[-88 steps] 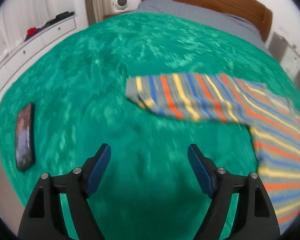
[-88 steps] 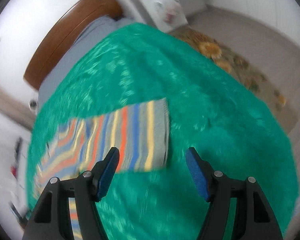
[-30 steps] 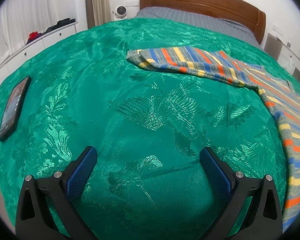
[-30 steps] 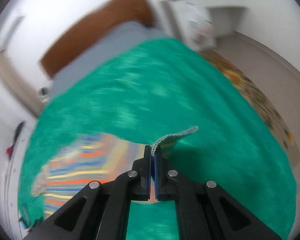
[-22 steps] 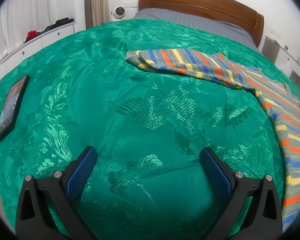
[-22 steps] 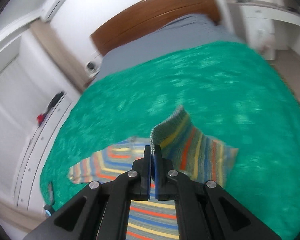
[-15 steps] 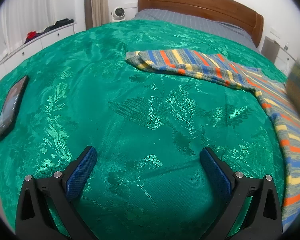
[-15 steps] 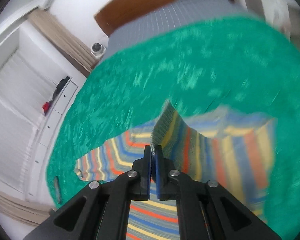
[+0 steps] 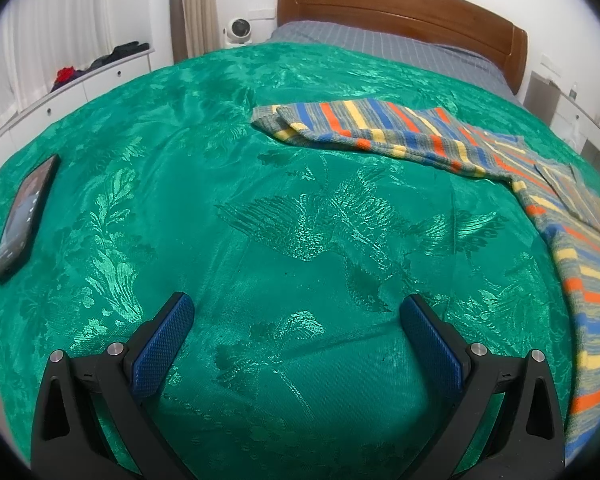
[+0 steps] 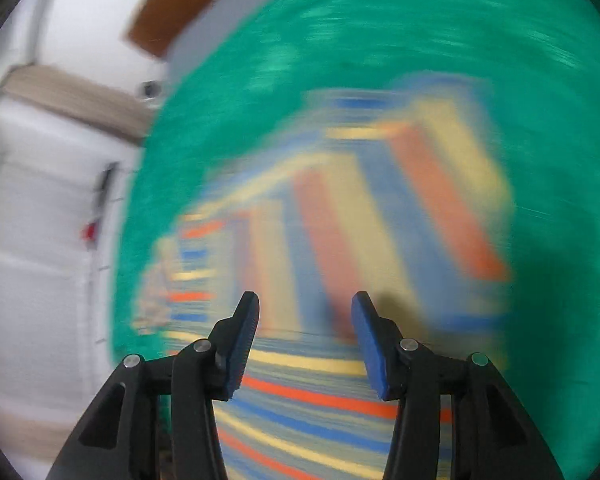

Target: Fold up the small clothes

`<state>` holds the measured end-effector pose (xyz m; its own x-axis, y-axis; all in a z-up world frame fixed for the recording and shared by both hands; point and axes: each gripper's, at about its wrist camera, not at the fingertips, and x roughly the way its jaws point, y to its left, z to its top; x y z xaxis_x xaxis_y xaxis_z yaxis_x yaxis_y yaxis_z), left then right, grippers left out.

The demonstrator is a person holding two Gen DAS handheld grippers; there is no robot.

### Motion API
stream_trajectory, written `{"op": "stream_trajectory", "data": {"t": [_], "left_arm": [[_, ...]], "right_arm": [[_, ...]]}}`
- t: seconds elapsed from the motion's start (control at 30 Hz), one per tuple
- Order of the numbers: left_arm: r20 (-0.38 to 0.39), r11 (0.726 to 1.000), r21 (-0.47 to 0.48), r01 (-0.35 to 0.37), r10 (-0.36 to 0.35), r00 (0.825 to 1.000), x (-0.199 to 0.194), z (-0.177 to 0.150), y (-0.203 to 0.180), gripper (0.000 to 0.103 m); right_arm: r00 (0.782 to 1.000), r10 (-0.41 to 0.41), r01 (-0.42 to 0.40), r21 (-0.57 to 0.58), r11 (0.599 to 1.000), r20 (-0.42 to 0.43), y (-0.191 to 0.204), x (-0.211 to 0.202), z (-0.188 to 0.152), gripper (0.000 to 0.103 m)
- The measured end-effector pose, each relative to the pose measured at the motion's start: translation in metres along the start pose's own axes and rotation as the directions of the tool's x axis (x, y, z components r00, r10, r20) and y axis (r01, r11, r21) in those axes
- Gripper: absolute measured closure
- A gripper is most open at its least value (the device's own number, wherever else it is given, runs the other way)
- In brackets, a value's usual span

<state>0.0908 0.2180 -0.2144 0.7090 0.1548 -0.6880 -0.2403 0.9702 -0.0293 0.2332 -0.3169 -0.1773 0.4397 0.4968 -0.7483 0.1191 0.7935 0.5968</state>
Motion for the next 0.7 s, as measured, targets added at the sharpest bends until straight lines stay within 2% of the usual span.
{"op": "stream_trajectory", "data": {"t": [0.1, 0.17, 0.23, 0.33, 0.43, 0.5, 0.57, 0.63, 0.7], "left_arm": [[0.004, 1.000, 0.001, -0.004, 0.004, 1.000, 0.000, 0.000, 0.000, 0.000], [0.006, 1.000, 0.002, -0.005, 0.005, 1.000, 0.000, 0.000, -0.001, 0.000], [0.007, 1.000, 0.002, -0.007, 0.007, 1.000, 0.000, 0.000, -0.001, 0.000], [0.007, 1.000, 0.002, -0.007, 0.007, 1.000, 0.000, 0.000, -0.001, 0.000], [0.007, 1.000, 0.002, -0.005, 0.005, 1.000, 0.000, 0.000, 0.000, 0.000], [0.007, 1.000, 0.003, -0.005, 0.005, 1.000, 0.000, 0.000, 0.000, 0.000], [0.007, 1.000, 0.002, -0.005, 0.005, 1.000, 0.000, 0.000, 0.000, 0.000], [0.007, 1.000, 0.003, -0.006, 0.006, 1.000, 0.000, 0.000, 0.000, 0.000], [0.008, 1.000, 0.003, -0.007, 0.007, 1.000, 0.000, 0.000, 0.000, 0.000]], "right_arm": [[0.990, -0.123, 0.119, 0.047, 0.992, 0.074, -0.041, -0.030, -0.003, 0.055], [0.989, -0.101, 0.098, 0.036, 0.995, 0.112, -0.046, -0.048, -0.012, 0.055], [0.991, -0.065, 0.071, -0.054, 0.996, 0.116, -0.029, -0.062, -0.030, 0.055], [0.997, -0.013, 0.027, -0.188, 0.982, 0.074, 0.001, -0.065, -0.067, 0.054], [1.000, 0.026, -0.021, -0.213, 0.977, 0.018, 0.004, -0.056, -0.105, 0.054], [1.000, 0.014, -0.015, -0.206, 0.978, -0.006, 0.001, -0.050, -0.129, 0.054], [0.999, -0.032, 0.030, -0.192, 0.981, -0.006, -0.009, -0.050, -0.152, 0.054], [0.993, -0.112, 0.118, -0.186, 0.975, 0.047, -0.020, -0.065, -0.167, 0.054], [0.983, -0.151, 0.169, -0.207, 0.964, 0.103, -0.017, -0.078, -0.177, 0.054]]}}
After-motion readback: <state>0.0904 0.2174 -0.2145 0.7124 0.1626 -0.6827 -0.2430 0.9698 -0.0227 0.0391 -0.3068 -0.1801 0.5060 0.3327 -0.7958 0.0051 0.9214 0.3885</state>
